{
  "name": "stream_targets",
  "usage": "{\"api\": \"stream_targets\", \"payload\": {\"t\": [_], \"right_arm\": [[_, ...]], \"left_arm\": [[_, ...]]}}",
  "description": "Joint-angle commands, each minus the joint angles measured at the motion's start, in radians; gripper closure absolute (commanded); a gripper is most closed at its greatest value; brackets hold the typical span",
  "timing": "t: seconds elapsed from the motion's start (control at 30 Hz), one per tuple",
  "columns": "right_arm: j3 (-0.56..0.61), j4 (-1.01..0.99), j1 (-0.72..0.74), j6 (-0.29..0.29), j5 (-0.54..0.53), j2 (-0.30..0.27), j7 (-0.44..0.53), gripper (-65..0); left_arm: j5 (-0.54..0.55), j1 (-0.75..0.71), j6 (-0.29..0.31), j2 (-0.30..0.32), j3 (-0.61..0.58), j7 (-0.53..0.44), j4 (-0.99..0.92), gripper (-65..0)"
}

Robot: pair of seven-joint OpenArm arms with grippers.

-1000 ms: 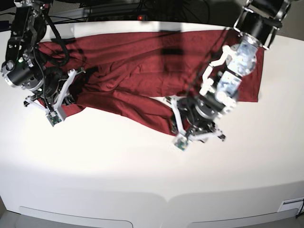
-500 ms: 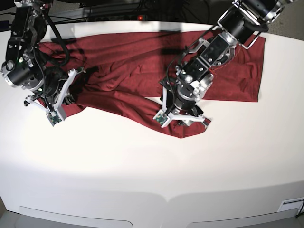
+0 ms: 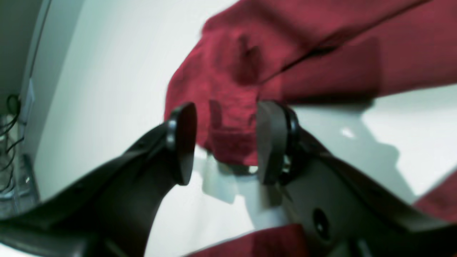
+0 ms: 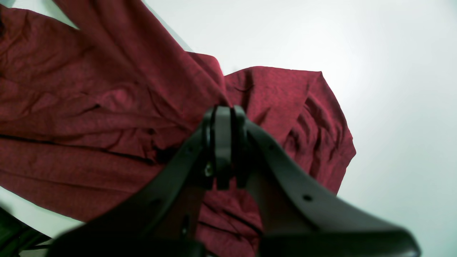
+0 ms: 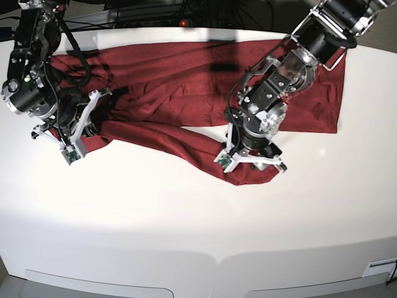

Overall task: Fold the T-shirt properly
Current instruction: 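Drag the pinched fabric with left gripper along the shirt strip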

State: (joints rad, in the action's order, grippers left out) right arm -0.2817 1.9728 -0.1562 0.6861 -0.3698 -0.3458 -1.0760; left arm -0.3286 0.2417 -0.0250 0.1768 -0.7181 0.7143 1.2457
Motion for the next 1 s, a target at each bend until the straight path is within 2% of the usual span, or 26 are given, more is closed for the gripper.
{"api": "stream_targets", "payload": {"t": [0.0,0.13,0.2,0.3,0.4,0.53,0.67,0.8,0.97], "right_arm": [[-0.006,0.019,0.009,-0.002,-0.005,-0.011,0.013,0.0],[-0.006,0.019,0.009,-0.002,-0.005,-0.011,0.013,0.0],[-0.006,0.019,0.009,-0.002,-0.005,-0.011,0.013,0.0],[-0.006,0.019,0.009,-0.003,-0.005,-0.011,0.012,0.0],[-0.006,0.019,0.009,-0.002,-0.005,-0.011,0.010,0.0],[-0.006,0.019,0.009,-0.002,-0.005,-0.011,0.013,0.0],[-0.006,0.019,0.009,-0.002,-0.005,-0.012,0.021,0.0],[-0.006,0.019,0.010,-0.002,-0.005,-0.011,0.043,0.0],[-0.006,0.019,0.010,-0.002,-0.005,-0.011,0.047,0.0]], "left_arm": [[0.011,0.005,0.010,0.017,0.004,0.072,-0.003,-27.0],[0.023,0.005,0.010,0.029,0.004,0.055,-0.003,-26.1],[0.062,0.005,0.011,0.029,0.004,0.023,-0.003,-23.3],[0.114,0.005,0.014,0.029,0.004,-0.014,-0.003,-11.3],[0.119,0.005,0.014,0.029,0.004,-0.065,-0.003,0.0],[0.050,0.011,0.008,0.029,0.004,-0.049,-0.003,0.0],[-0.058,0.015,-0.069,0.032,0.004,-0.008,-0.002,0.0],[-0.075,0.016,-0.107,0.042,0.004,-0.003,0.001,0.0],[-0.076,0.018,-0.112,0.071,0.004,0.026,0.055,0.0]]}}
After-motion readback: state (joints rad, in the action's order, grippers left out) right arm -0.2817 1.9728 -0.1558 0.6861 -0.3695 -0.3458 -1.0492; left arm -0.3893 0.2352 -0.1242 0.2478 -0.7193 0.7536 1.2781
